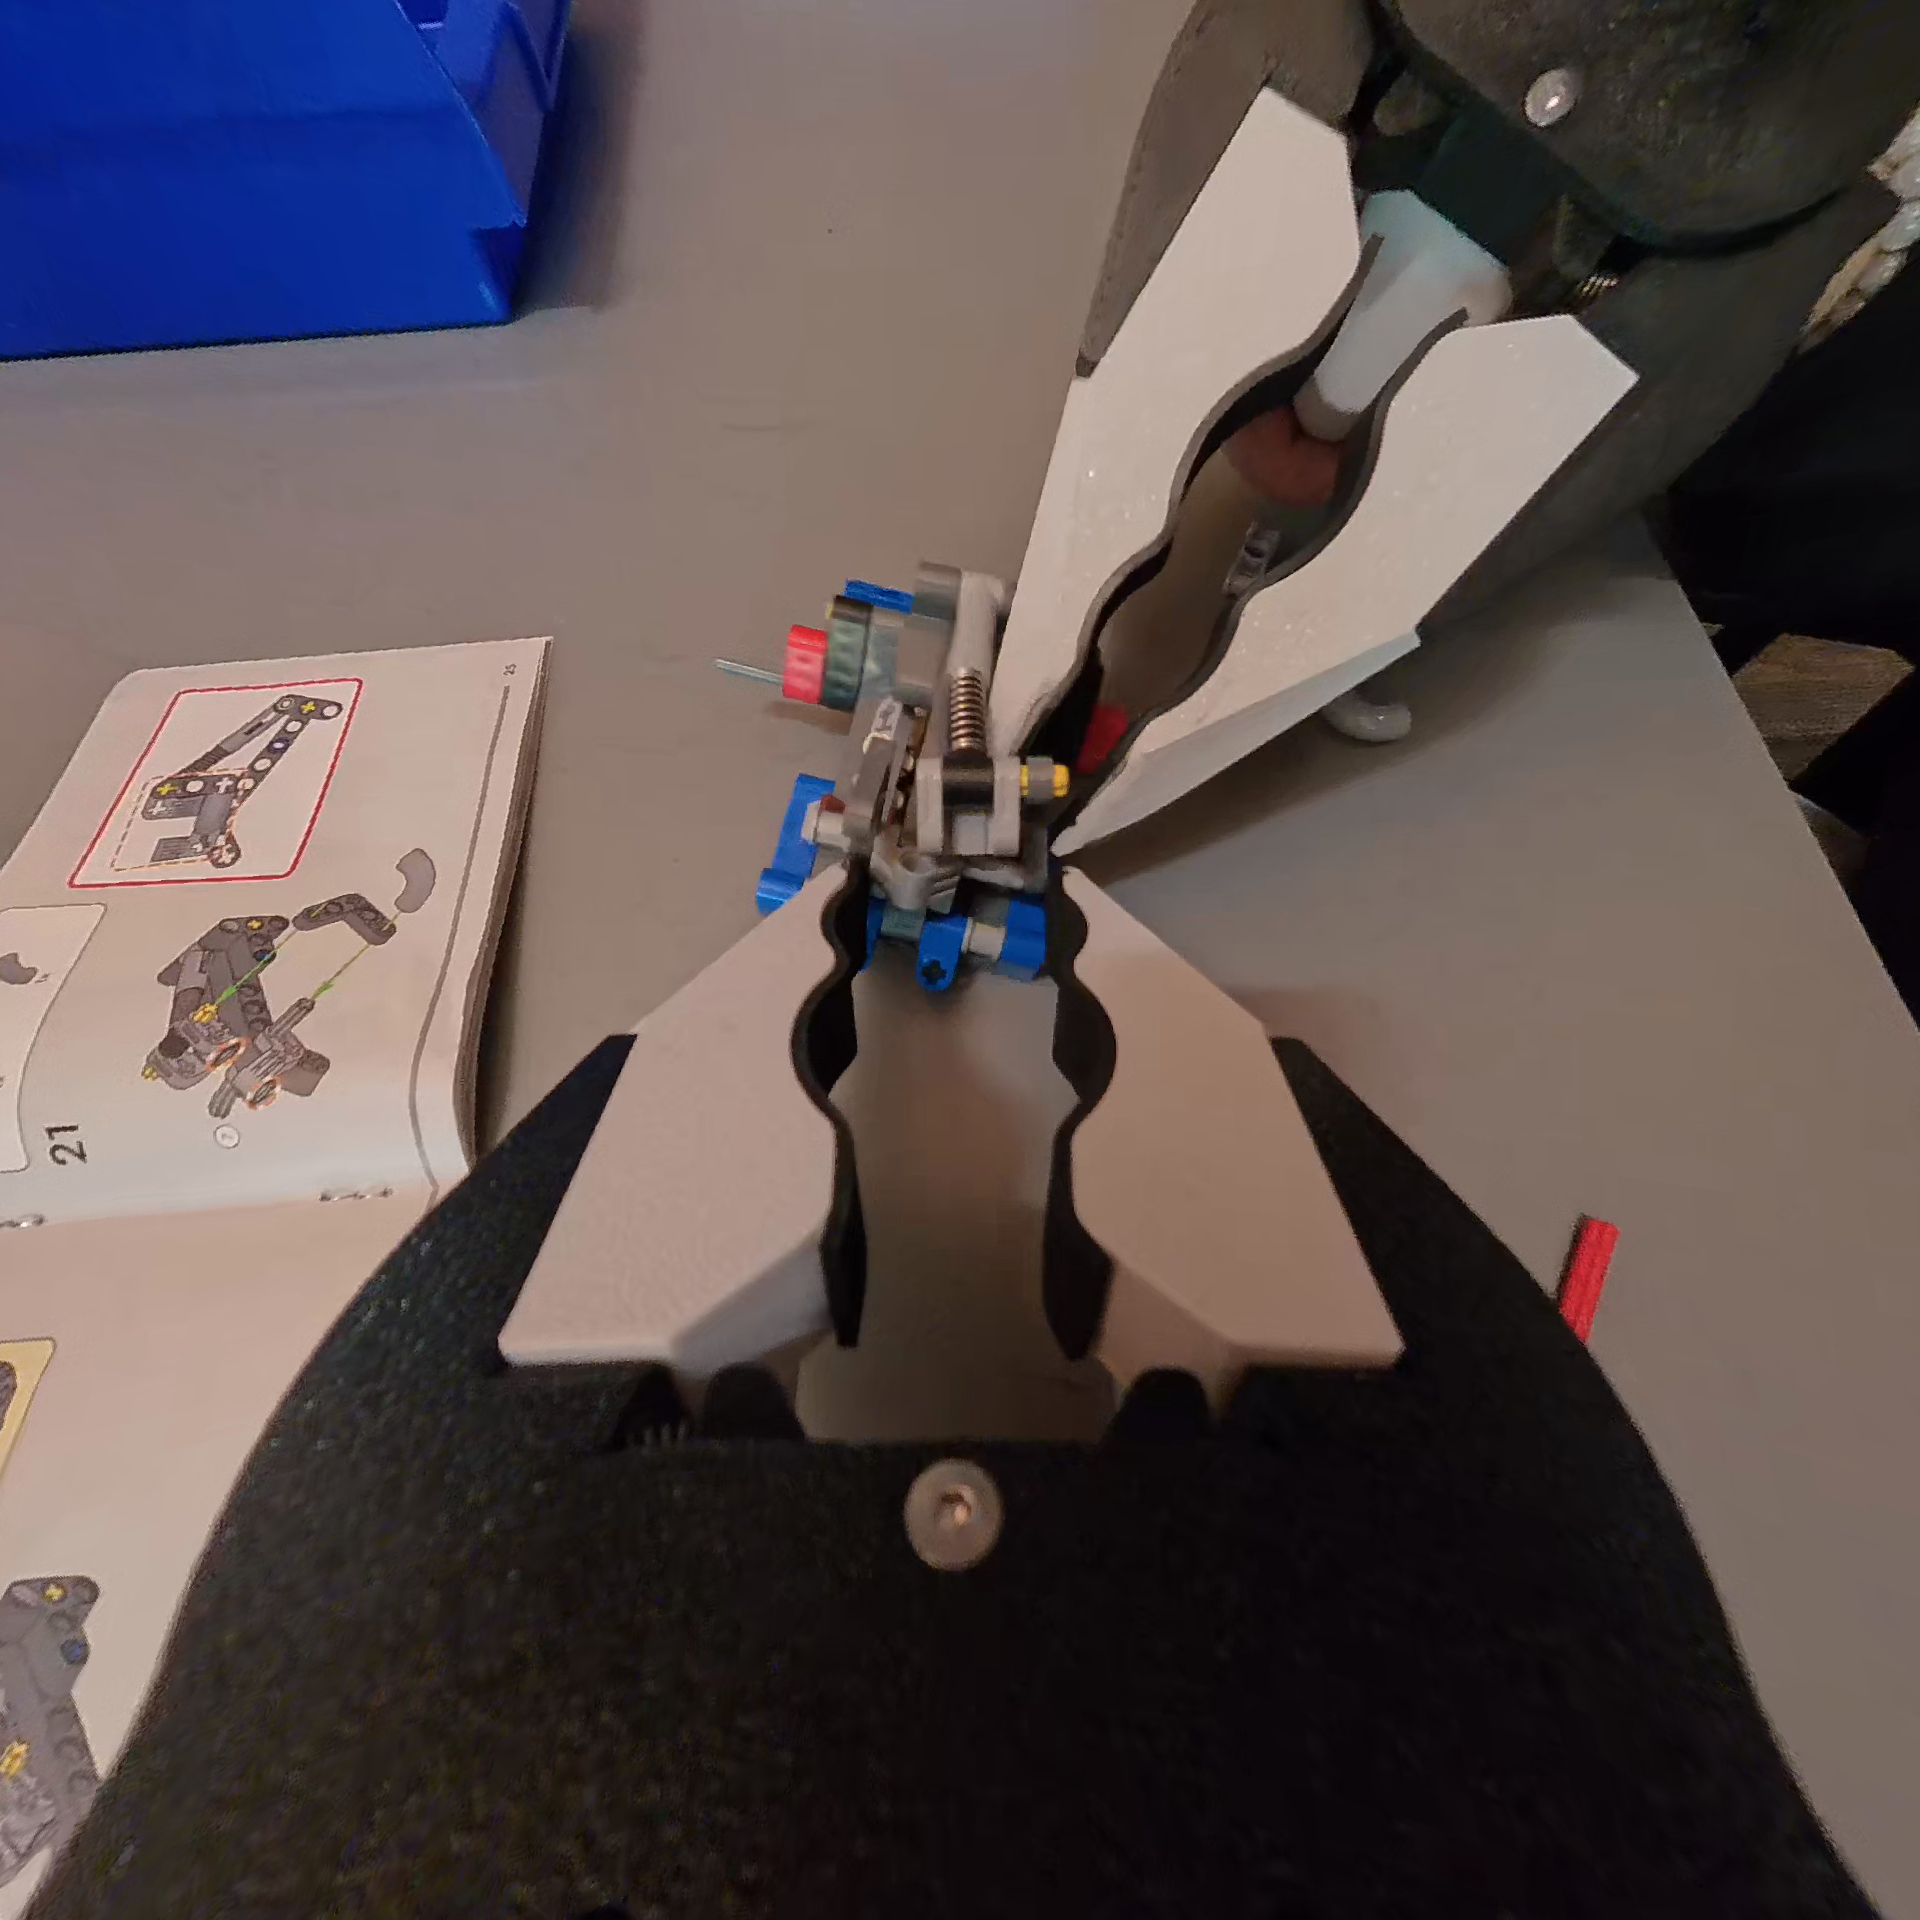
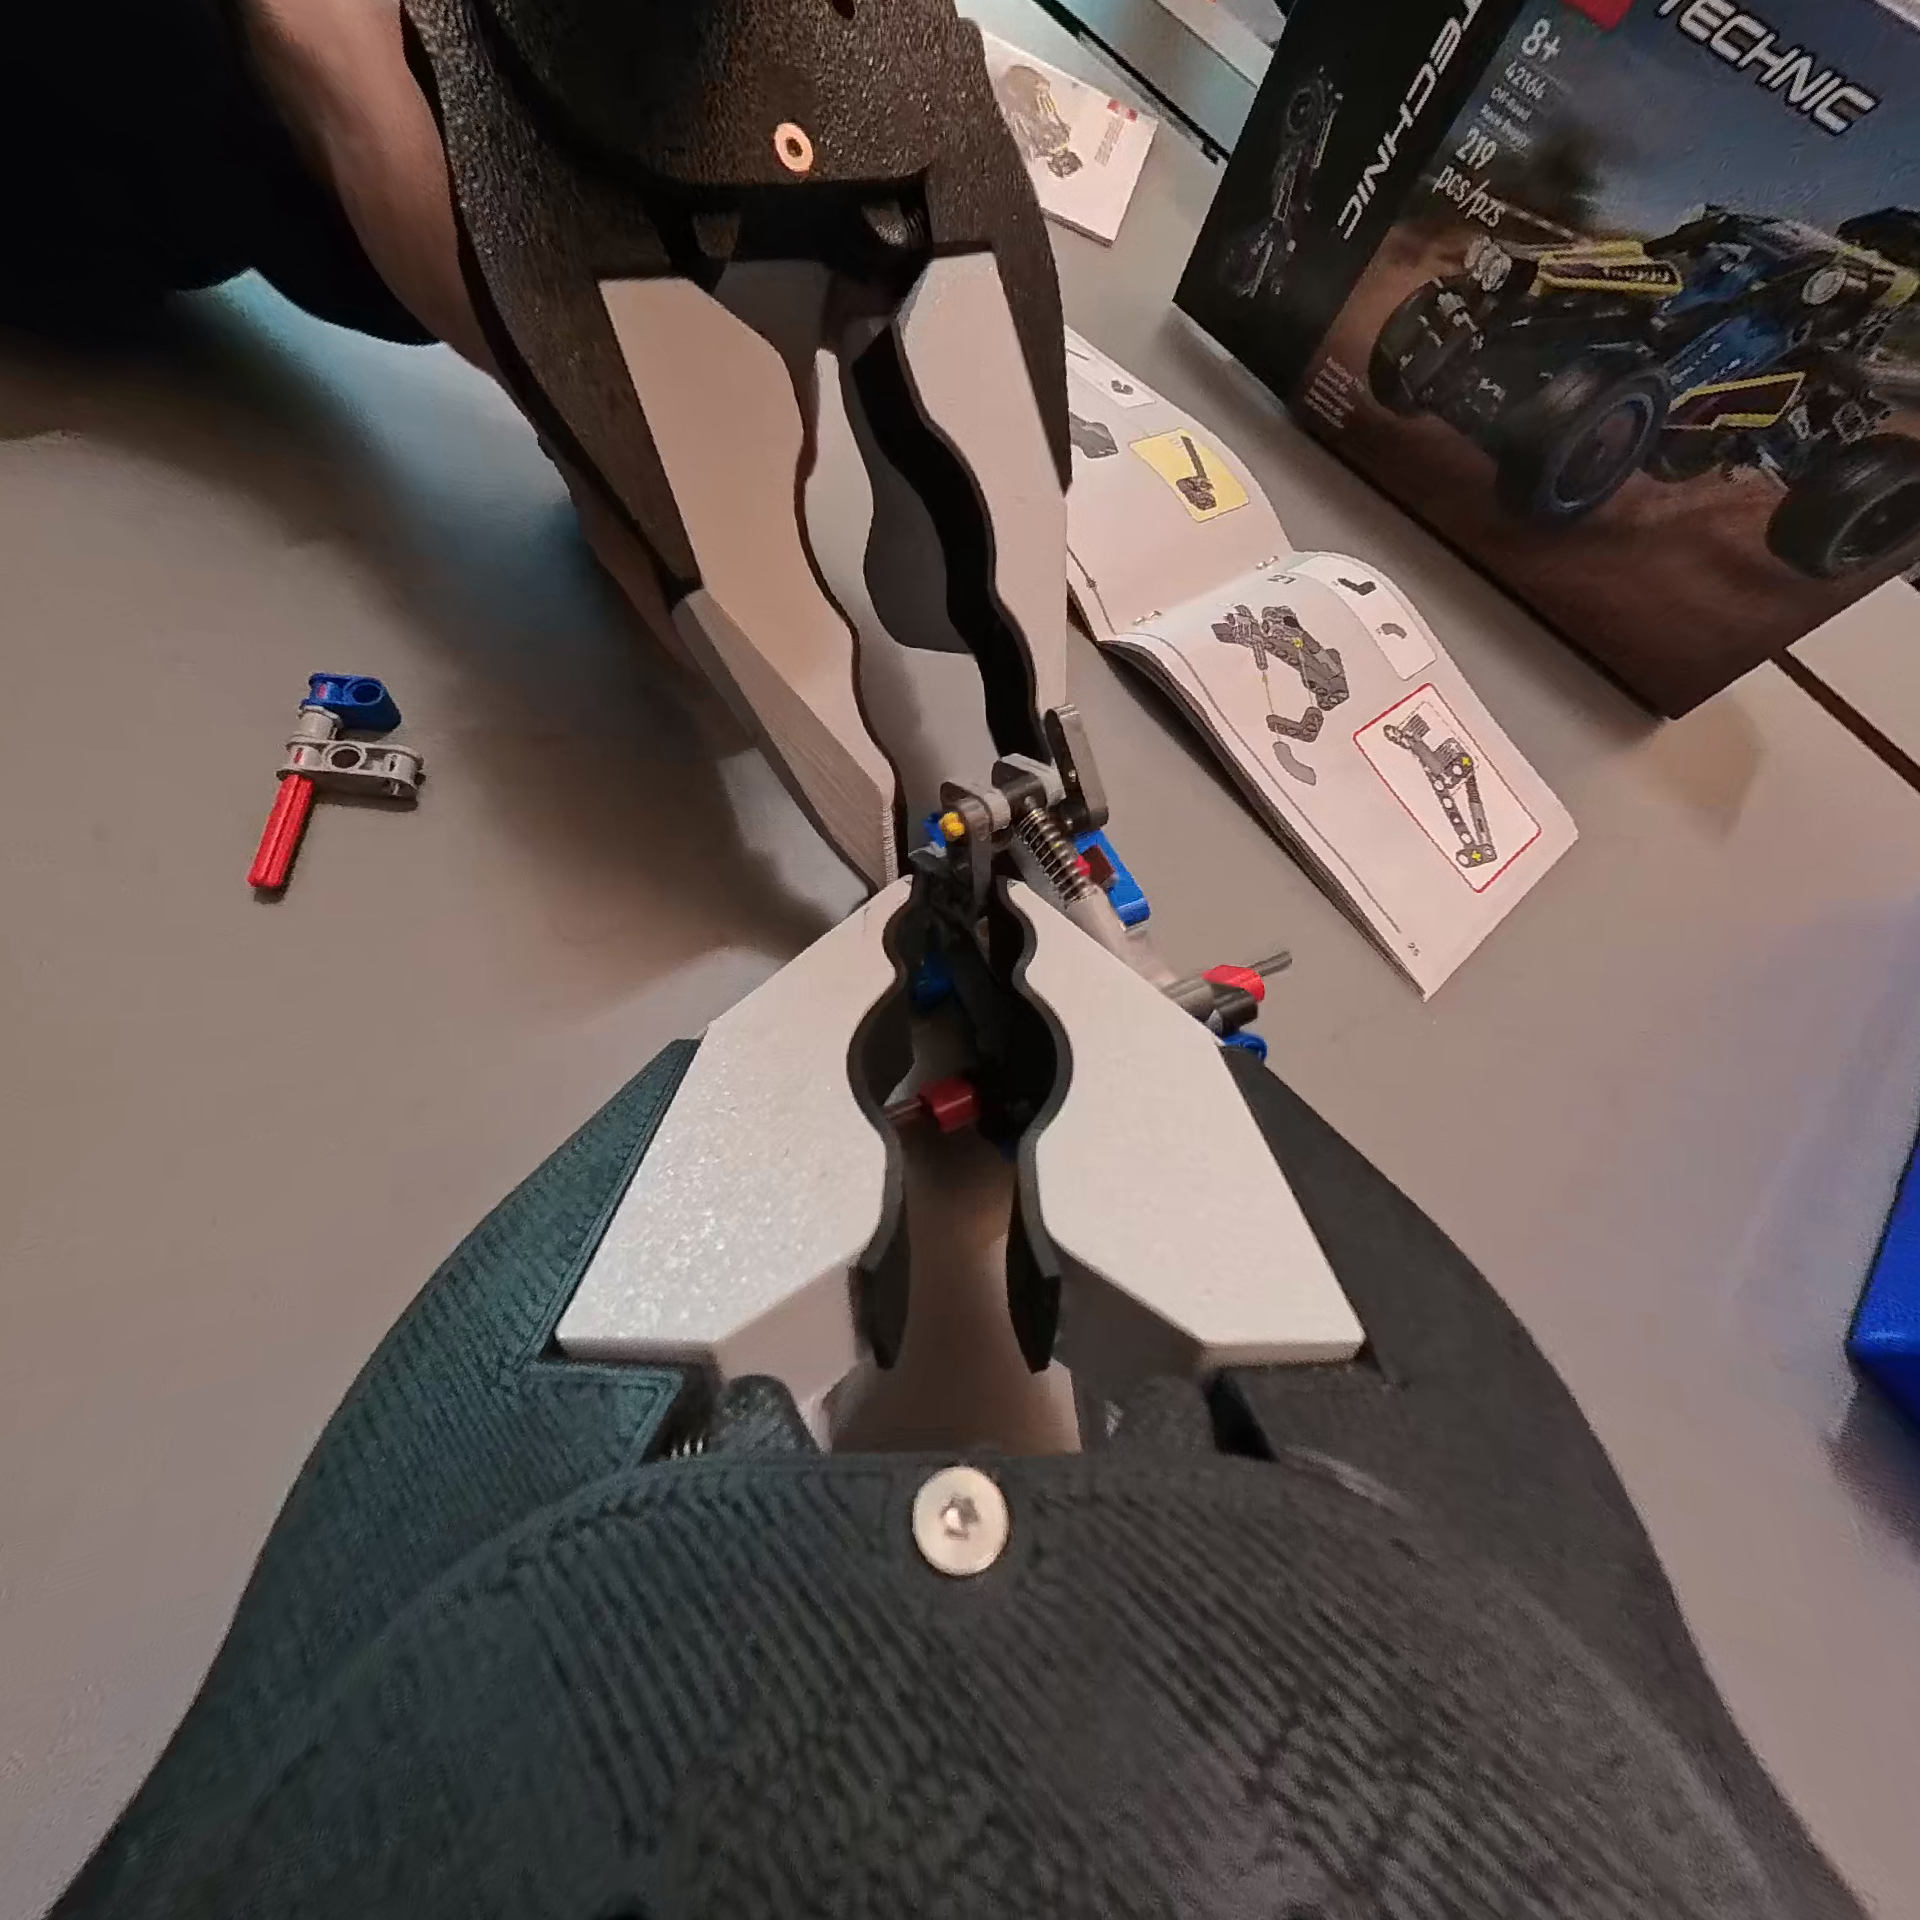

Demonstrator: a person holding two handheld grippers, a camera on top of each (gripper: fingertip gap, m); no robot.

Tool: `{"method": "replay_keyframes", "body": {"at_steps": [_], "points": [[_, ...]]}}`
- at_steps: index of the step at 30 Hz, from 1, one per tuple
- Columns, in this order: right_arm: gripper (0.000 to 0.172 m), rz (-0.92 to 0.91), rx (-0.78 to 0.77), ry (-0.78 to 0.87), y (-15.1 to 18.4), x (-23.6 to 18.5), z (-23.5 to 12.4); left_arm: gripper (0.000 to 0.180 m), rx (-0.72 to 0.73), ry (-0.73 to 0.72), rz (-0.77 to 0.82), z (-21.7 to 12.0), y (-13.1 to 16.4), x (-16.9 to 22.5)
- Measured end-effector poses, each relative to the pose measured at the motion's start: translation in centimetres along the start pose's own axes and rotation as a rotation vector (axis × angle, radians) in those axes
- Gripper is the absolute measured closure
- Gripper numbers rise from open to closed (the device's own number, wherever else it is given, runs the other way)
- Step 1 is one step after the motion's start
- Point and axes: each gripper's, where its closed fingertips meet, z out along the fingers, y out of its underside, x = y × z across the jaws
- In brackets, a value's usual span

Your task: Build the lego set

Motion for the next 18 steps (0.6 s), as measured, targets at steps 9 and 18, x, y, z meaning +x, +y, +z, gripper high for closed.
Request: {"method": "replay_keyframes", "body": {"at_steps": [9, 18], "points": [[0.166, -0.006, 0.003, -0.007, 0.05, -0.13, 0.07, 0.151, 0.013, -0.002, 0.121, -0.26, 0.02, -0.10], [0.166, -0.031, 0.004, 0.000, -0.09, -0.25, 0.20, 0.149, 0.014, 0.021, 0.157, -0.50, 0.23, -0.03]]}}
